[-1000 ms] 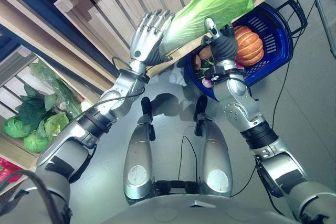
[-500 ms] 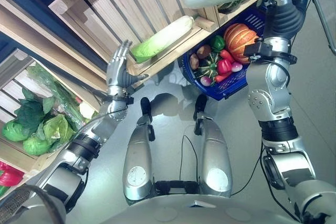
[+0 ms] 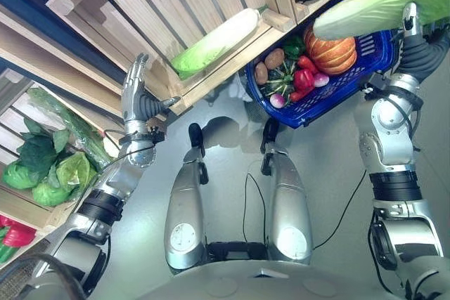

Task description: Pick up fruits and vegetables into the basket

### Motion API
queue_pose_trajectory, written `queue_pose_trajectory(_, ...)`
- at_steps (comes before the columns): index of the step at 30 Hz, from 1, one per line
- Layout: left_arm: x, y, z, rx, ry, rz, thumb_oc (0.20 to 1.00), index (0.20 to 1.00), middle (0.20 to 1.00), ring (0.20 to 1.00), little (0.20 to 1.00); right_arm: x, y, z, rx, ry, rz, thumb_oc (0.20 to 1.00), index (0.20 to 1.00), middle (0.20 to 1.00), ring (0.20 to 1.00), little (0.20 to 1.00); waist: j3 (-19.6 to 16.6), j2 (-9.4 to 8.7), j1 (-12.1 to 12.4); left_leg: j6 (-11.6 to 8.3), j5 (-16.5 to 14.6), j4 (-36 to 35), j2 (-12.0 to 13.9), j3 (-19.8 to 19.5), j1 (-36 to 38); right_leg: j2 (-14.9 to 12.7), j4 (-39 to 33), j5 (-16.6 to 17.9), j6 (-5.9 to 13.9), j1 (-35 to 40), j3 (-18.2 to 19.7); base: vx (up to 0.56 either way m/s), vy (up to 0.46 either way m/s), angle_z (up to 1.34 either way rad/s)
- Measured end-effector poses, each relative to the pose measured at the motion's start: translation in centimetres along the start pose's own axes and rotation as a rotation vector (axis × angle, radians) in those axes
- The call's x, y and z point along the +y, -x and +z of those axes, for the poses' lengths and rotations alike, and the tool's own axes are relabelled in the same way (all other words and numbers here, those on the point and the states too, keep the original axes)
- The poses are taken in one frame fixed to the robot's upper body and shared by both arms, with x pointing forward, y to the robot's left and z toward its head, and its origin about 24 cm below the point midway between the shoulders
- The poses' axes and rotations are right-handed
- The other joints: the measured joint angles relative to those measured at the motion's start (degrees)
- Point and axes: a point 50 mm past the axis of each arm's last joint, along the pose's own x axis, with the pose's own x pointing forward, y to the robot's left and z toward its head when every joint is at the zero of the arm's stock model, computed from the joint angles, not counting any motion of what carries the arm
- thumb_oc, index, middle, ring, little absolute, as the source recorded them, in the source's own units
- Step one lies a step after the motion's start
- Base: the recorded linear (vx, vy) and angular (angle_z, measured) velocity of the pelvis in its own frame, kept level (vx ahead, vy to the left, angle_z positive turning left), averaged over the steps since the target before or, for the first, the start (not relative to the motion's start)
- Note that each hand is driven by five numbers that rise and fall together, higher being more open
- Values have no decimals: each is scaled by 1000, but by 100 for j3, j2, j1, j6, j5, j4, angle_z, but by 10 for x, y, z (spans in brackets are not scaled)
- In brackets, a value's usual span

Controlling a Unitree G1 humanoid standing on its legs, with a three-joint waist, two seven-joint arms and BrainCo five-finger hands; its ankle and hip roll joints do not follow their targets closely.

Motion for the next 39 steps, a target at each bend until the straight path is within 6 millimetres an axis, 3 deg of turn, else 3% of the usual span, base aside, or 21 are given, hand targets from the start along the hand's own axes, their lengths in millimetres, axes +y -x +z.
queue_pose_trajectory(11,23,-34,35,-150,35,122,1000,1000,1000,1000,1000,-8,-10,-22,114,121,-90,200,200,200,200,200,40,118,18,1,6,234,-20,-26,-676,-75,389,-87,-33,-746,30,16,-38,1)
queue_pose_trajectory(17,36,-56,62,-254,64,175,1000,1000,1000,1000,1000,0,-22,-36,210,132,-85,200,200,200,200,200,49,140,35,-29,20,384,-13,-76,-1029,-102,700,-186,-106,-1160,35,23,-74,4)
queue_pose_trajectory(25,50,-90,110,-401,124,243,1000,1000,1000,1000,1000,20,-38,-71,464,180,-12,200,200,200,200,200,49,178,181,-57,27,676,-9,-196,-1504,-142,1008,-239,-189,-1598,12,13,-60,4)
queue_pose_trajectory(32,45,-105,140,-501,95,210,1000,1000,1000,1000,1000,39,-50,-75,557,272,46,200,200,200,200,200,51,201,286,-38,-8,1013,-31,-274,-2019,-196,1232,-236,-198,-2028,28,3,-23,4)
queue_pose_trajectory(39,39,-116,153,-511,13,162,1000,1000,1000,1000,1000,41,-62,-73,605,333,87,213,213,213,213,213,51,203,286,-9,-101,1313,-18,-311,-2301,-200,1390,-259,-208,-2264,88,0,0,0)
